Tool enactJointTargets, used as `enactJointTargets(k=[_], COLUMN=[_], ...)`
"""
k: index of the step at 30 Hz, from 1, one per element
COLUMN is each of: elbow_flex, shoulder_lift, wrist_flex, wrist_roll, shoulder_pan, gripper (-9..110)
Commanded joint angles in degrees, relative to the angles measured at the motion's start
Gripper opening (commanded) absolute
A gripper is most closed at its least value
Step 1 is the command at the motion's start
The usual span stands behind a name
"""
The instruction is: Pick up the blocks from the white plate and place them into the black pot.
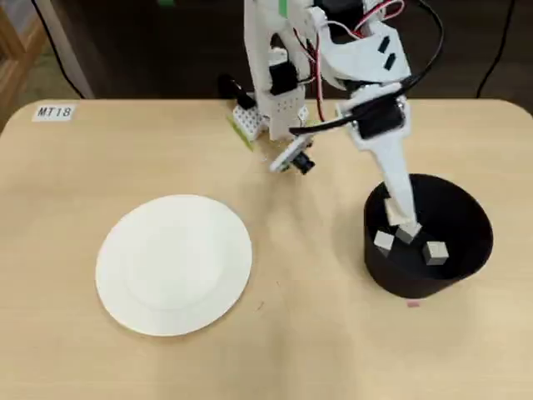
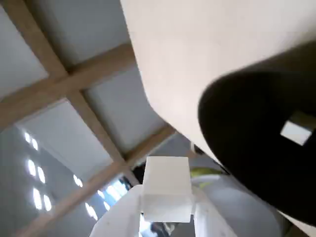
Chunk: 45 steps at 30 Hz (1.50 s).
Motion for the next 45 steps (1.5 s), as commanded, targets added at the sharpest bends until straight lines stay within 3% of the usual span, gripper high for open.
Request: enactJointTargets(k=[1, 5, 20, 21, 23, 25, 30, 31, 33, 34, 38, 45], elbow_flex=[8.1, 15.1, 19.1, 19.0, 19.4, 19.5, 19.5, 19.5, 19.1, 18.7, 15.1, 3.5], shoulder_lift=[2.5, 3.1, 3.5, 3.5, 4.9, 5.4, 5.5, 5.5, 5.6, 5.7, 6.0, 6.7], wrist_flex=[-8.8, -15.9, -17.4, -17.1, -16.4, -15.8, -15.6, -15.9, -16.3, -16.3, -10.4, 10.9], wrist_roll=[4.0, 8.3, 8.7, 8.1, 5.1, 4.4, 3.9, 3.3, 2.3, 0.2, -10.3, -24.8], shoulder_pan=[-4.7, -5.5, -1.8, -1.9, -3.0, -3.3, -3.3, -3.1, -2.2, -1.7, 4.7, 27.9], gripper=[-2, -2, -2, 1, 31, 38, 30, 24, 0, -2, -2, -2])
